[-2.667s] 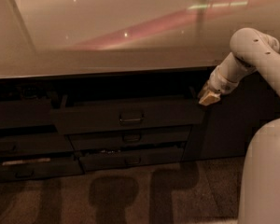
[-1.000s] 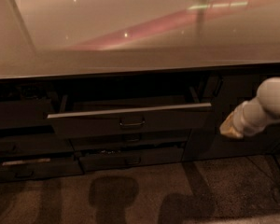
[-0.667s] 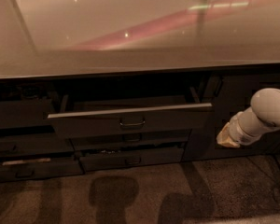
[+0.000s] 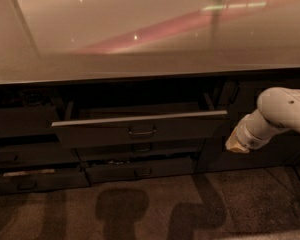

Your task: Open top drawer

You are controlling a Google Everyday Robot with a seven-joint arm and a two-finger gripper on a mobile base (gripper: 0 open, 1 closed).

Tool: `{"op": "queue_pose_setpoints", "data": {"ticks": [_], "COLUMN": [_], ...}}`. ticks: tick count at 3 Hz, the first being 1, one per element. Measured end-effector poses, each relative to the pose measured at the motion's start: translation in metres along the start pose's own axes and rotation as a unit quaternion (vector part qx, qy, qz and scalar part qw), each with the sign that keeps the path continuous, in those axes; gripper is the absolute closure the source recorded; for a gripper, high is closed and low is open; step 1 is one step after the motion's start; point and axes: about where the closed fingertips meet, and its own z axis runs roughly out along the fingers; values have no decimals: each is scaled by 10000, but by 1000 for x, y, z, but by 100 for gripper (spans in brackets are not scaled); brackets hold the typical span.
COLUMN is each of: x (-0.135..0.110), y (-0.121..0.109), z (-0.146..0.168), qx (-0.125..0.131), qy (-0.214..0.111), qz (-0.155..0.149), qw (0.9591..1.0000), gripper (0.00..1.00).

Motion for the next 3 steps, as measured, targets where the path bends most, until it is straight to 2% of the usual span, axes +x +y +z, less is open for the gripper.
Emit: {"op": "queue_pose_setpoints", "data": {"ticks": [1,2,3], "x": [-36,-68,-84], "y": [-11,-18,-23], "z": [-4,-14,-18], "qx": [6,112,157], "qy": [130,236,303], "qz": [-74,-163,-189], "qw": [9999,9995,9992], "gripper": [11,14,38]}}
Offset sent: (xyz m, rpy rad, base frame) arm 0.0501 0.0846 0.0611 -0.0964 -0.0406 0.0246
